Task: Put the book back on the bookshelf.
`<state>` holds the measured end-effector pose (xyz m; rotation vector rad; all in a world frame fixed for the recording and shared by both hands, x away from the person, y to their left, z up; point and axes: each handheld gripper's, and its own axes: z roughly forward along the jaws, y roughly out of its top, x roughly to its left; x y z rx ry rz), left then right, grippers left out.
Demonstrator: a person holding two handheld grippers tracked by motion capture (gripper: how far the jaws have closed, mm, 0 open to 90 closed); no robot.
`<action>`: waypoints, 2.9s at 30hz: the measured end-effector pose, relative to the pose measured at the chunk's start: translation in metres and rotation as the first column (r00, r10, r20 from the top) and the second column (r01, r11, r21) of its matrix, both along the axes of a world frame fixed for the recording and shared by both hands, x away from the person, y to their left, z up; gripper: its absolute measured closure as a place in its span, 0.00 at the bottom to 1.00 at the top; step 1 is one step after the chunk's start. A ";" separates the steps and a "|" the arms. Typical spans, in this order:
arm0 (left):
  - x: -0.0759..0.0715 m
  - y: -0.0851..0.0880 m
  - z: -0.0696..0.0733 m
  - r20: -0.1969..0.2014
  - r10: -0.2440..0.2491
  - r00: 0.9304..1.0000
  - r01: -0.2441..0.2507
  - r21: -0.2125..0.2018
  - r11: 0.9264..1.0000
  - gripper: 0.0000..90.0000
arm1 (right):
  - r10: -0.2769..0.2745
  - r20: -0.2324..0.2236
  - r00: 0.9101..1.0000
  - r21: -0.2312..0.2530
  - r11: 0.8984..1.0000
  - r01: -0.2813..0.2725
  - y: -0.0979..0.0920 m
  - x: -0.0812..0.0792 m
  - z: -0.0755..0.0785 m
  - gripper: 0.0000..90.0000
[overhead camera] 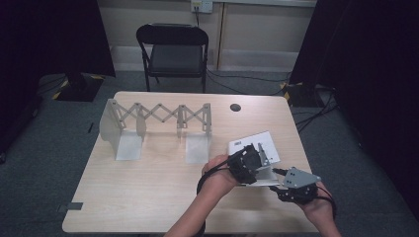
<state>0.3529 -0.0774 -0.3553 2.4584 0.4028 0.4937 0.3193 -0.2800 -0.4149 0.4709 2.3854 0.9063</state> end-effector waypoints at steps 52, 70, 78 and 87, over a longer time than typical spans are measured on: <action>0.001 0.001 0.028 -0.005 -0.033 0.999 0.033 -0.043 0.999 0.65 | 0.159 0.005 0.987 0.023 0.987 -0.159 0.002 0.010 0.030 0.66; 0.000 0.061 0.042 0.009 0.090 0.996 -0.087 -0.201 0.976 0.30 | 0.183 -0.104 0.978 -0.096 0.976 -0.193 0.014 0.027 0.067 0.77; -0.001 0.087 0.038 -0.072 0.098 0.993 -0.111 -0.215 0.970 0.22 | 0.163 -0.196 0.967 -0.065 0.982 -0.179 0.012 0.043 0.078 0.77; 0.000 0.103 0.009 -0.137 0.079 0.987 -0.109 -0.225 0.968 0.20 | 0.141 -0.227 0.964 -0.044 0.987 -0.154 0.013 0.050 0.082 0.77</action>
